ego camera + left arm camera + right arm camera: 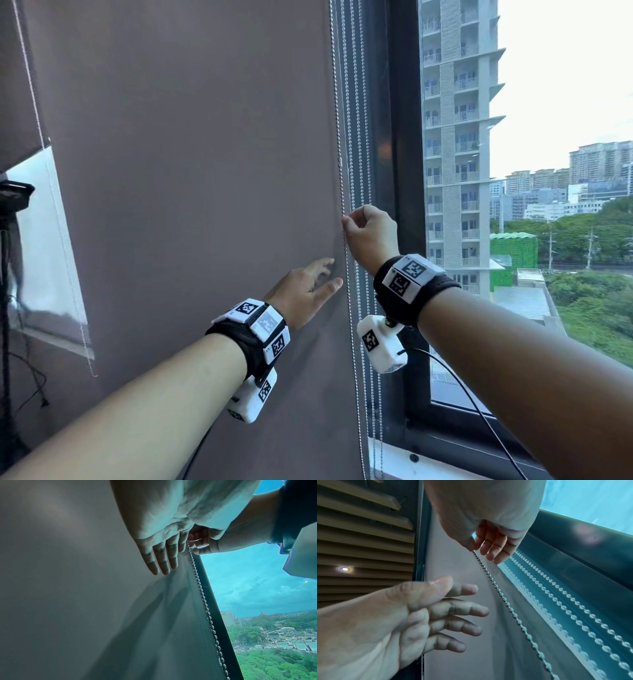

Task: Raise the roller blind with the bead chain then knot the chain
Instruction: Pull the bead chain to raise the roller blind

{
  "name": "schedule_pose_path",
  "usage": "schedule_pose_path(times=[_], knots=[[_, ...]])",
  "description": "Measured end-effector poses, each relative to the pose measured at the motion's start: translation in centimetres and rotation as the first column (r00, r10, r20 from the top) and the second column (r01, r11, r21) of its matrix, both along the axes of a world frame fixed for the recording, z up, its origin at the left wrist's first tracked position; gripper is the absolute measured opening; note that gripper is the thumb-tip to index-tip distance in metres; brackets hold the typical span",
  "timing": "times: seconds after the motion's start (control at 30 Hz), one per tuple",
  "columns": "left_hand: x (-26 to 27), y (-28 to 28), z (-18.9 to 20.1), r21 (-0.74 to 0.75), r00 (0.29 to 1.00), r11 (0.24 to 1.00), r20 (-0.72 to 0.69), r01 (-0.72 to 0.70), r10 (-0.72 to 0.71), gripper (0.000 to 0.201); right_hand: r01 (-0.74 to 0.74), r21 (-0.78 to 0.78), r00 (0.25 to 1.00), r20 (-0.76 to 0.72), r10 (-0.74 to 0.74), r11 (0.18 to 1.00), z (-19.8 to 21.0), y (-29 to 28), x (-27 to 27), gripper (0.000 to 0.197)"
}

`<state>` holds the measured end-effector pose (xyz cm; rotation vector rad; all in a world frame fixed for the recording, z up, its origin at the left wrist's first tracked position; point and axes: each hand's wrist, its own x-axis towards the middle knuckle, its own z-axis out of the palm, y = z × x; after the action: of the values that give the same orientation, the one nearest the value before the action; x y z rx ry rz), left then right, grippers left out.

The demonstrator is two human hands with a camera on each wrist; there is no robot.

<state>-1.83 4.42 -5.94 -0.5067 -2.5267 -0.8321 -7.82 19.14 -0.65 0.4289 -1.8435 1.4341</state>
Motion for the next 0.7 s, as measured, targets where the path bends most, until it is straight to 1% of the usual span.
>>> schedule_pose_path(times=[0.07,0.17,0.23,0.33,0.47,0.57,0.7], knots=[[-0.01,0.01,0.05,0.009,1.0,1.0,0.001,0.008,-0.008,0.057,0.011,-0.024,1.0,0.0,-0.011,1.0,0.05,-0.17,0.09,0.014],[-0.05,0.05,0.13,-0.002,1.0,1.0,-0.008,0.006,-0.006,0.056,0.012,-0.054,1.0,0.008,-0.012,0.998,0.04,-0.25,0.24,0.029],[-0.05,0.08,0.15,0.0,1.0,1.0,-0.012,0.006,-0.006,0.055,0.035,-0.042,0.999,0.03,-0.034,0.999,0.1,-0.29,0.13,0.033],[-0.07,-0.02,-0.01,0.004,1.0,1.0,-0.019,0.013,-0.012,0.056,0.074,-0.007,0.996,0.058,-0.074,0.997,0.28,-0.4,-0.25,0.029],[-0.09,-0.34,-0.24,0.002,1.0,1.0,-0.02,0.012,-0.012,0.056,0.131,0.064,0.99,0.046,-0.134,0.989,0.34,-0.62,-0.35,0.023],[0.02,-0.5,-0.2,-0.005,1.0,1.0,-0.016,0.011,-0.011,0.056,0.134,0.048,0.989,0.057,-0.136,0.99,0.41,-0.73,-0.21,0.023],[-0.01,-0.54,-0.13,-0.003,1.0,1.0,-0.022,0.017,-0.017,0.056,0.084,-0.009,0.993,0.082,-0.083,0.996,0.21,-1.0,-0.53,0.03]])
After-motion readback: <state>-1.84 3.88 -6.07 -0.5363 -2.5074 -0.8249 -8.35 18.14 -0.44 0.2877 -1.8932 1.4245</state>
